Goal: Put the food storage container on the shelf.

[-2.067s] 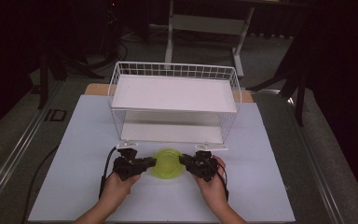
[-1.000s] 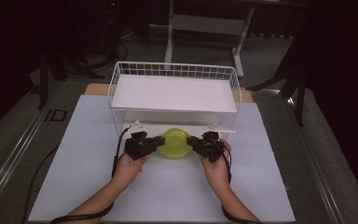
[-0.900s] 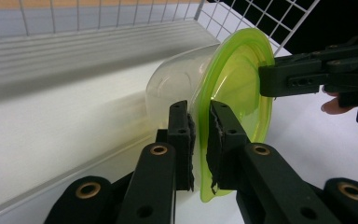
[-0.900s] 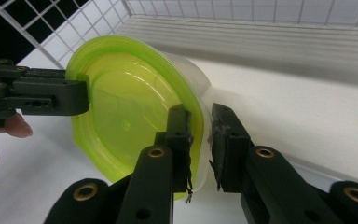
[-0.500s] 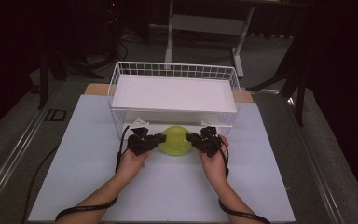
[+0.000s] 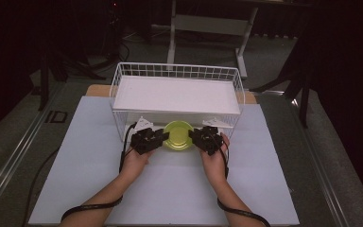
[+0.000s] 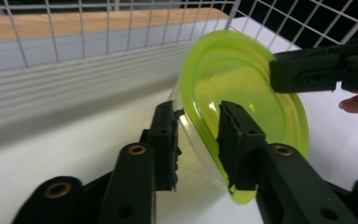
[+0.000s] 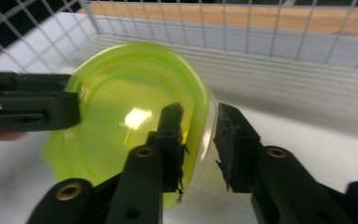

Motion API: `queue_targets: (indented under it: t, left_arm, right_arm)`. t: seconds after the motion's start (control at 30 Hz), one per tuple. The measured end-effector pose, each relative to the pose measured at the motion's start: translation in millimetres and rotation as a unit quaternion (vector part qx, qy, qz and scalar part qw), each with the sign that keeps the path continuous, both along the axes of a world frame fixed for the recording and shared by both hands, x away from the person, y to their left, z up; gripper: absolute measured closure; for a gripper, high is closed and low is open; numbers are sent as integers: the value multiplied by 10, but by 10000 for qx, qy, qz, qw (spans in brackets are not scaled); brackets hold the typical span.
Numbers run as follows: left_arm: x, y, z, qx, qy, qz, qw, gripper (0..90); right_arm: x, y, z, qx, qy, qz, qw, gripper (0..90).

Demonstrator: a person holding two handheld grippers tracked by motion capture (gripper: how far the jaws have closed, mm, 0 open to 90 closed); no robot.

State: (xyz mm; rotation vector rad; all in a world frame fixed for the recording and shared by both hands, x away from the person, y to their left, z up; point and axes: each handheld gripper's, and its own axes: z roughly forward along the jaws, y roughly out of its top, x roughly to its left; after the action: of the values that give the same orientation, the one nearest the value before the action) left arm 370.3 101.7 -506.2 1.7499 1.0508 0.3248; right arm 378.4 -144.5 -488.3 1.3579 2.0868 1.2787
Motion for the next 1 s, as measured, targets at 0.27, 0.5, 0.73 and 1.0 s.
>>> queue_targets:
  t: [0.27, 0.5, 0.73, 1.0]
  left_arm:
    - [33, 13, 16, 53, -353, 180, 9992, 532]
    - [-74, 93, 41, 0, -442, 184, 9989, 506]
    - [-269, 257, 63, -177, -356, -1, 9992, 505]
    - [-560, 384, 31, -369, -162, -219, 9990, 449]
  right_arm:
    - [16, 37, -21, -19, -268, -42, 9996, 532]
    - [-171, 45, 64, 58, -437, 127, 9989, 518]
    - [-386, 36, 27, 1, -434, 210, 9988, 564]
    - [-471, 75, -143, -257, -120, 401, 9988, 817]
